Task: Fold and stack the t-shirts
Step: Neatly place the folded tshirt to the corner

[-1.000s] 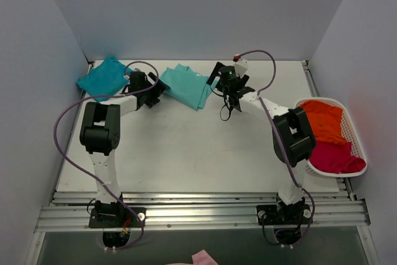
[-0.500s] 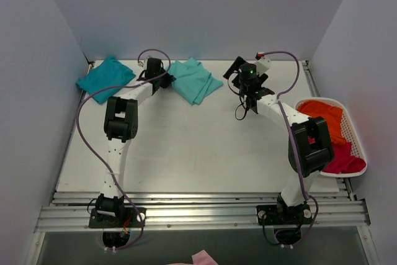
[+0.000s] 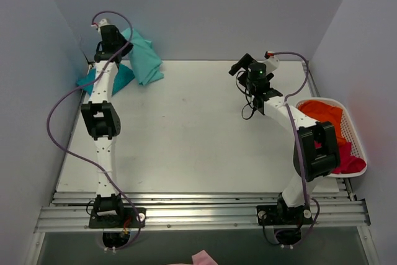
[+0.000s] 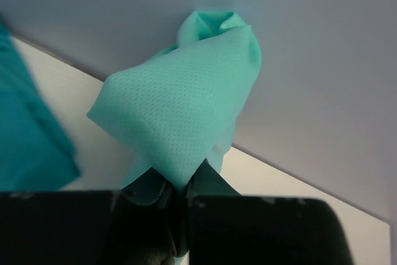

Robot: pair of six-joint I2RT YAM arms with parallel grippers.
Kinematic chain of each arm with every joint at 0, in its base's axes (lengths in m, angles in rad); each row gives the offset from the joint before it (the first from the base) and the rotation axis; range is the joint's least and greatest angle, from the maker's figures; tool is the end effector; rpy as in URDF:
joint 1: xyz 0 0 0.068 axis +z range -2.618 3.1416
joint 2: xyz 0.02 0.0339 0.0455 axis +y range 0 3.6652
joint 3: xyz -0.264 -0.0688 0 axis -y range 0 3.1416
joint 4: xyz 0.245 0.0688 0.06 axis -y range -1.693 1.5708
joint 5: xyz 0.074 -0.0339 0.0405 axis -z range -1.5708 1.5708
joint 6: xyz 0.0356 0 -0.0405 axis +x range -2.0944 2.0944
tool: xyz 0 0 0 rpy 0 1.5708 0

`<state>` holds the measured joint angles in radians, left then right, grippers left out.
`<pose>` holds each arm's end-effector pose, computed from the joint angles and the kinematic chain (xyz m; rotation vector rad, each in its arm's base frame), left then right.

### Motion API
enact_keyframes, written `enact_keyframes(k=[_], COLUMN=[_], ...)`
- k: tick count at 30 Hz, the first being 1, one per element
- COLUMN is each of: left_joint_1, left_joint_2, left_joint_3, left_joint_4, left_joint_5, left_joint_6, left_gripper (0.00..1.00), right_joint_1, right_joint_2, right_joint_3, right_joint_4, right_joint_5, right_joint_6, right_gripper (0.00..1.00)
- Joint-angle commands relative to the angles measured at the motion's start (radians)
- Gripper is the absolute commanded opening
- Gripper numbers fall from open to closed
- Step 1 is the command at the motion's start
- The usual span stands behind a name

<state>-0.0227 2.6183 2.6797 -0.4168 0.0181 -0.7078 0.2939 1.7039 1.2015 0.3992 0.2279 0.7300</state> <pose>0.5921 -0.0141 0.2822 -0.6465 1.8496 -0.5033 0.3916 0.1101 0.2986 0.5376 1.6176 0.5799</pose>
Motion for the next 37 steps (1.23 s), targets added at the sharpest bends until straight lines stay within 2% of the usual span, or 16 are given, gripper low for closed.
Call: enact_keyframes(k=[1,4,5,6,7,8,9,11,15,21,24,27,29,32,34,37], left_joint_1=[0.113,0.211,0.255,0.276,0.293,0.308,0.329,0.343,0.317,0.265,0.207,0.103,-0.009,-0.106,-0.132,-0.151], left_joint_2=[-0.148,-0.227,-0.253,-0.265,-0.274,-0.286,-0.291,-0.300,-0.333,-0.550,-0.702,-0.875,-1.015,-1.181,-1.278,-1.323], left_joint_3=[-0.085,-0.207,-0.254,-0.277,-0.297,-0.317,-0.340,-0.371,-0.379,-0.487,-0.642,-0.890,-1.101,-1.320,-1.411,-1.494], left_joint_4=[0.006,-0.007,-0.023,-0.033,-0.040,-0.053,-0.086,-0.064,-0.076,-0.070,-0.036,0.074,0.160,0.208,0.225,0.210], left_joint_5=[-0.056,-0.089,-0.111,-0.133,-0.147,-0.165,-0.202,-0.163,-0.174,-0.259,-0.259,-0.282,-0.367,-0.449,-0.458,-0.448], left_joint_6=[0.128,0.120,0.105,0.096,0.085,0.058,0.036,0.013,0.007,0.051,0.105,0.174,0.215,0.254,0.267,0.258], left_gripper=[0.02,0.02,0.09,0.24,0.49,0.93,0.94,0.94,0.94,0.94,0.94,0.94,0.94,0.94,0.94,0.94], right_joint_1=[-0.010,-0.010,-0.009,-0.009,-0.007,-0.006,-0.004,0.001,0.011,0.040,0.074,0.109,0.145,0.180,0.189,0.200], right_joint_2=[-0.018,0.010,0.022,0.029,0.036,0.046,0.049,0.051,0.049,0.045,0.051,0.036,0.010,-0.029,-0.059,-0.101], right_joint_3=[-0.016,-0.013,-0.014,-0.011,-0.008,-0.005,0.001,0.006,0.023,0.030,0.075,0.092,0.081,0.061,0.044,0.007], right_joint_4=[0.053,0.075,0.082,0.087,0.089,0.089,0.087,0.082,0.047,0.017,-0.069,-0.103,-0.117,-0.154,-0.177,-0.200], right_joint_5=[-0.050,-0.085,-0.091,-0.099,-0.117,-0.121,-0.122,-0.121,-0.087,-0.010,0.048,0.123,0.157,0.221,0.234,0.241], right_joint_6=[0.014,0.031,0.034,0.039,0.040,0.040,0.040,0.037,0.020,0.005,-0.015,-0.044,-0.061,-0.075,-0.075,-0.067], right_gripper=[1.00,1.00,1.00,1.00,1.00,1.00,1.00,1.00,1.00,1.00,1.00,1.00,1.00,1.00,1.00,1.00])
